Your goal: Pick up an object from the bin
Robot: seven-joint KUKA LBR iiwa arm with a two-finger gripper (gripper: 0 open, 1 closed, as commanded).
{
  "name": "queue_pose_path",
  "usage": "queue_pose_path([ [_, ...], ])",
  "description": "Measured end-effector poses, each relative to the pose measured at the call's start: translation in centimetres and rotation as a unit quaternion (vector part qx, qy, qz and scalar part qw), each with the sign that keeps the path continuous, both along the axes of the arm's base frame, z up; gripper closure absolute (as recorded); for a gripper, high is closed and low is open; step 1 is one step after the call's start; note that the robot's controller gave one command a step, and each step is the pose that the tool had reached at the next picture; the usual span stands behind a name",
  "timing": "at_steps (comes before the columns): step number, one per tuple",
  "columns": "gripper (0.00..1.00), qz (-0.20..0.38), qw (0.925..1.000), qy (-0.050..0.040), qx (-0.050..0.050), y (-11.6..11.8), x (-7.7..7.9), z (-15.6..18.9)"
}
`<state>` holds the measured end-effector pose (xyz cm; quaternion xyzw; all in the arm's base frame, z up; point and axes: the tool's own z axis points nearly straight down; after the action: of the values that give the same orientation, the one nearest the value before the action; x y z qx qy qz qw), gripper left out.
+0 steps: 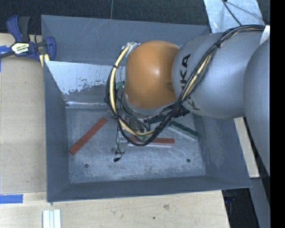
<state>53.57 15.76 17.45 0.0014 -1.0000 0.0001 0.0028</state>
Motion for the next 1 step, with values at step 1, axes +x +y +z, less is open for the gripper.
queue_pose_path([
  [1,0.00,0.159,0.9872,-0.0035,0.001,2.05,8.10,-10.40],
])
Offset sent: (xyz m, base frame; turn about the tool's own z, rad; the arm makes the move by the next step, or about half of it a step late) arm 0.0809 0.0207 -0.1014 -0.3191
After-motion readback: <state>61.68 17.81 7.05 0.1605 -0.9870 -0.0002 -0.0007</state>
